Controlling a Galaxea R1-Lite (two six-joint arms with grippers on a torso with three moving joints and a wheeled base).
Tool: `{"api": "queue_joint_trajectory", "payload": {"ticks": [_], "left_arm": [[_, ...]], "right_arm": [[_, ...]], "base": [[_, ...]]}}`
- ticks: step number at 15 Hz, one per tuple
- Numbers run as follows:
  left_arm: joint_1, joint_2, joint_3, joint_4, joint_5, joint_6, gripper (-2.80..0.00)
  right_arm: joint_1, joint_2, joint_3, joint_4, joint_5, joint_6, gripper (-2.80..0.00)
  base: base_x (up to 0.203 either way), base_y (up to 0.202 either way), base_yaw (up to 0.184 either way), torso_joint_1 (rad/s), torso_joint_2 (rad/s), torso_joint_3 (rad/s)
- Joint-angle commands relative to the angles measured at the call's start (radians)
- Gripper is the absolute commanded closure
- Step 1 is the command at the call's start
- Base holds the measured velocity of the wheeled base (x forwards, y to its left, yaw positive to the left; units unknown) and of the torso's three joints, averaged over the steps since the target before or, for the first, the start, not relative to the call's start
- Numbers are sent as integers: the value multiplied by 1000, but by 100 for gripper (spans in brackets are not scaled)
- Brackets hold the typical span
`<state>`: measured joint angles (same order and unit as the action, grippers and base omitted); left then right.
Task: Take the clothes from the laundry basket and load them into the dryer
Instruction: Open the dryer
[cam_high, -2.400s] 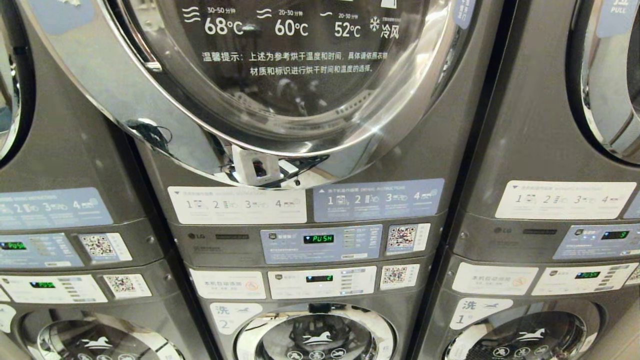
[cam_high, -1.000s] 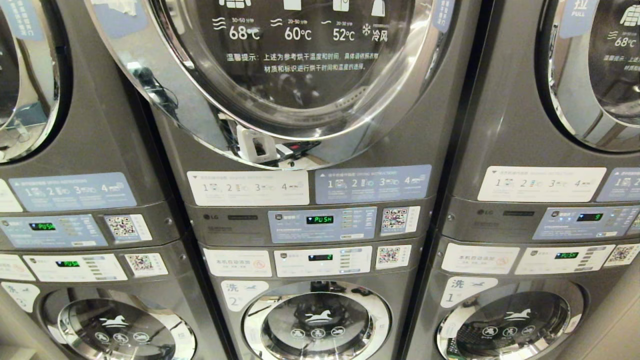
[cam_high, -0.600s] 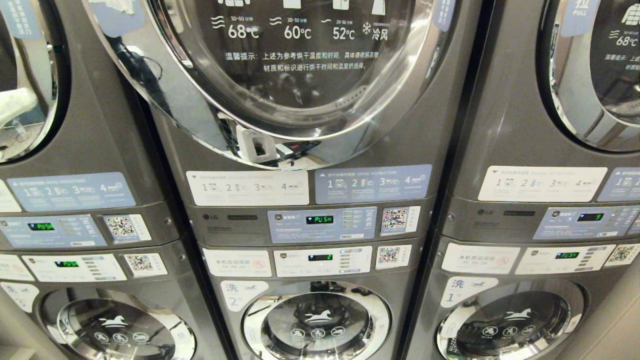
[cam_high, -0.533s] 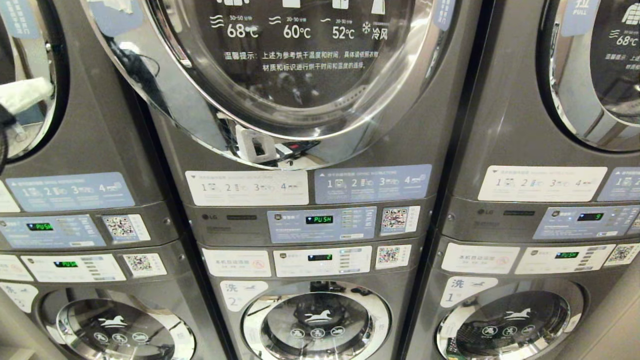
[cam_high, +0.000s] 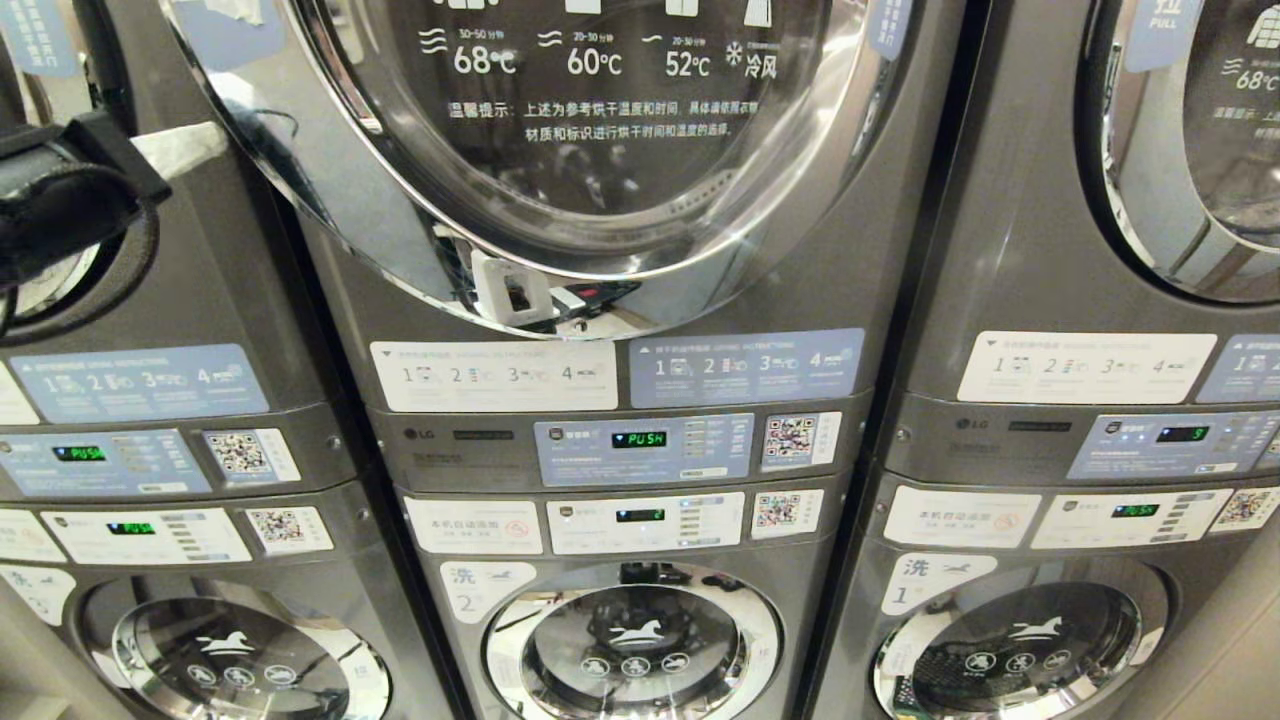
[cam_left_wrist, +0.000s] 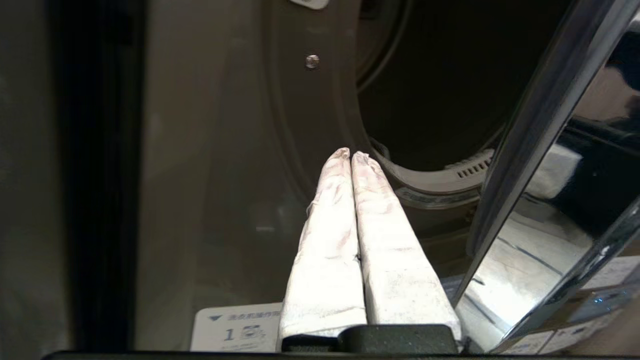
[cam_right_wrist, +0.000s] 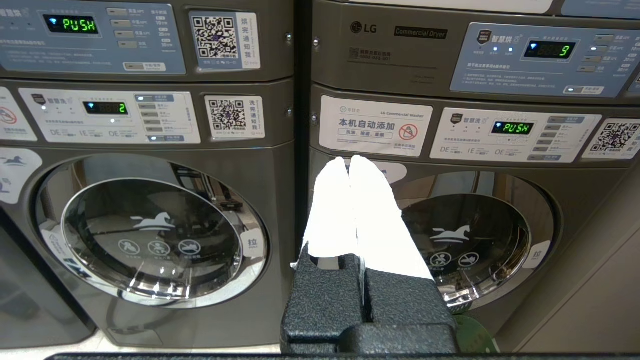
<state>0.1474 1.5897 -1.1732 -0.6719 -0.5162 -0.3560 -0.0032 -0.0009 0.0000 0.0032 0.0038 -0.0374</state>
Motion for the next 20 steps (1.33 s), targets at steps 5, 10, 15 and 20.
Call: {"api": "queue_joint_trajectory", "payload": {"ticks": [5, 10, 15, 20], "left_arm": [[-61, 41, -47, -8, -5, 17, 0], [-107, 31, -52, -8, -7, 19, 0], [-158, -61, 2, -4, -7, 19, 0], [-187, -220, 136, 3, -6, 21, 0]], "right_arm": [[0, 1, -2, 0, 2, -2, 0], [0, 1, -2, 0, 2, -4, 0], [0, 1, -2, 1, 4, -4, 0], [0, 1, -2, 0, 4, -4, 0]], "base": [[0, 0, 0, 0, 0, 0], [0, 0, 0, 0, 0, 0], [0, 0, 0, 0, 0, 0], [0, 0, 0, 0, 0, 0]]}}
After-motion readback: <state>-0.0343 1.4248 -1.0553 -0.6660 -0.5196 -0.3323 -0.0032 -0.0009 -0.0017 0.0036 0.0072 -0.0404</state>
